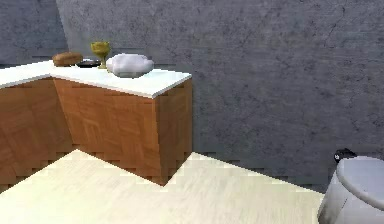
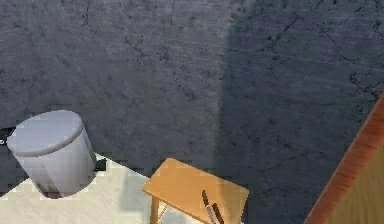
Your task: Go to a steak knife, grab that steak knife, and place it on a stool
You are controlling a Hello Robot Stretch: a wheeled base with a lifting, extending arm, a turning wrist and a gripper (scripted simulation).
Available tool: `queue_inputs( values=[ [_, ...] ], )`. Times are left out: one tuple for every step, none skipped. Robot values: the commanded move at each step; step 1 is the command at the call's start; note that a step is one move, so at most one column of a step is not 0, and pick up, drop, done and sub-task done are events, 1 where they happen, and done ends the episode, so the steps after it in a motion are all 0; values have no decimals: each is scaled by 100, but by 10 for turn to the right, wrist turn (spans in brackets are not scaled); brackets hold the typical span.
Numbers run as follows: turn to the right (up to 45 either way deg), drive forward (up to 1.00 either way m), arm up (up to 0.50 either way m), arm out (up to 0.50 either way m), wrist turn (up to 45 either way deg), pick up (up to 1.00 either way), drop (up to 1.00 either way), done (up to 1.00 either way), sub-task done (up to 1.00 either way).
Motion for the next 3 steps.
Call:
queue_inputs(
  values=[
    [0, 15, 0, 0, 0, 0, 0, 0, 0],
    [450, 0, 0, 0, 0, 0, 0, 0, 0],
    [240, 0, 0, 0, 0, 0, 0, 0, 0]
  ],
)
